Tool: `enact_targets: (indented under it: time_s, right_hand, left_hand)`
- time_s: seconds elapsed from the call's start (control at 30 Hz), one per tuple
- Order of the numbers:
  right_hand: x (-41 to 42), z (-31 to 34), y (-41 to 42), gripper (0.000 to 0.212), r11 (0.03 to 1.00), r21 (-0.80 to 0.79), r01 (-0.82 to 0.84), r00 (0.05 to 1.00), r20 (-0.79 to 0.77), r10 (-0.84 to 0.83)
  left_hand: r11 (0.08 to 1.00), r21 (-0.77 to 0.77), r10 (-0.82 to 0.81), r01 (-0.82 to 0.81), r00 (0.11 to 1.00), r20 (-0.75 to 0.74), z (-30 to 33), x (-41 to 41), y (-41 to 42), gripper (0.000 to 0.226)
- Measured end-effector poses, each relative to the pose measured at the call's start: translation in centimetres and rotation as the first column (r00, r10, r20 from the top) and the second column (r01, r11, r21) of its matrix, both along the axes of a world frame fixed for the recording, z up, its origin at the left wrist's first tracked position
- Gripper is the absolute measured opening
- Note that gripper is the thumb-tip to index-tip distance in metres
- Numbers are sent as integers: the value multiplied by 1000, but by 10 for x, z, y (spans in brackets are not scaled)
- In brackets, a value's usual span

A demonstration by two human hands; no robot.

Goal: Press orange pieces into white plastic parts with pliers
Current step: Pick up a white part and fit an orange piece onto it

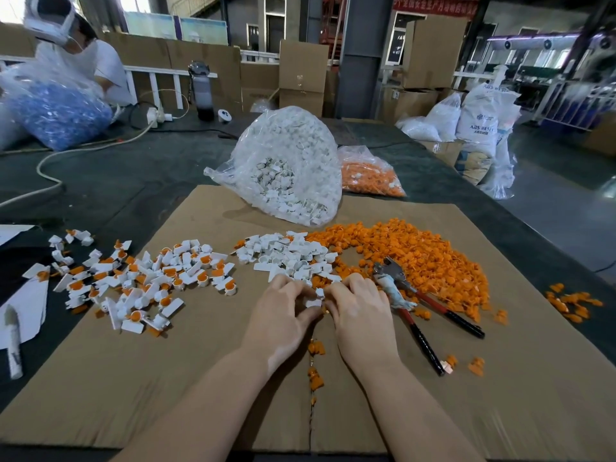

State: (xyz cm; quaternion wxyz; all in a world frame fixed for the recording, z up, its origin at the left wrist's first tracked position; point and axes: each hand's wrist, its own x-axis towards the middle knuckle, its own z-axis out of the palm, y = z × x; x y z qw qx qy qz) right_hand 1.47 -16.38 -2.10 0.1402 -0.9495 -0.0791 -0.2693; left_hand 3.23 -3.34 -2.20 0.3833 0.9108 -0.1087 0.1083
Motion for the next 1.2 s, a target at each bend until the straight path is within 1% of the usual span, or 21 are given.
enact_targets:
  time_s: [0.07,0.13,0.23,0.3,0.33,0.4,0.47,0.53,0.57,0.63,0.73,0.8,0.87,0.9,0.97,1.03,1.1,1.2]
  right_hand:
    - [0,-1,0,22,1000,0,9,1000,-24,-9]
    - [1,-3,-1,16,1000,7,-7,999,-51,7]
    - [4,-5,-3,5,998,13,-66,992,-104,67]
    - [4,-6,-5,1,995,60,-79,991,-103,85]
    - [4,-6,-5,4,994,88,-71,992,-100,80]
    - [4,-6,-7,11,991,118,-69,993,-86,80]
    - [4,-6,-8,14,993,102,-65,991,-107,76]
    - [2,-4,-7,9,991,114,-63,992,-103,75]
    - [2,-4,-7,4,990,126,-67,994,-79,77]
    - [0,-3,-6,8,987,150,-60,997,-34,66]
    - [-2,-3,-6,8,981,185,-57,995,-65,70]
    - [-3,-3,-8,5,972,228,-63,996,-53,77]
    - [-4,-1,-9,1,951,303,-68,996,-33,82]
    - [-4,-1,-10,3,935,350,-65,996,-31,81]
    - [-4,-1,-12,10,882,467,-53,994,-58,90]
    - [-3,-1,-13,18,820,571,-35,989,-101,112]
    - [-2,-1,-13,22,778,627,-21,985,-119,122]
    - [-1,-1,-14,17,767,642,-1,984,-136,115]
  left_hand:
    - [999,-22,-26,26,999,-20,0,-1,1,18]
    - [999,-39,-34,32,998,-44,1,-2,1,15]
    - [989,-147,-14,1,996,-92,3,-2,1,17]
    - [974,-227,-4,-23,993,-118,6,-1,-1,16]
    - [967,-253,-6,-25,993,-121,7,-1,-3,12]
    - [969,-246,-17,-2,997,-76,8,-1,-8,11]
    - [978,-208,-32,29,999,-12,6,-2,-12,14]
    - [981,-191,-30,31,1000,9,5,-2,-12,14]
    - [982,-187,-23,24,1000,8,5,-1,-11,13]
    - [984,-175,-9,8,1000,-6,3,0,-8,12]
    - [981,-195,-8,-1,999,-47,1,-1,-9,15]
    - [975,-223,0,-18,997,-79,1,-2,-10,12]
    - [970,-242,11,-34,995,-98,2,-2,-10,9]
    - [972,-232,14,-37,995,-99,2,-2,-10,10]
    - [977,-212,14,-34,995,-96,3,-3,-8,13]
    - [973,-228,15,-39,994,-104,3,-3,-7,20]
    - [972,-230,13,-41,993,-121,3,-3,-5,25]
    - [969,-243,8,-41,991,-136,4,-3,-6,15]
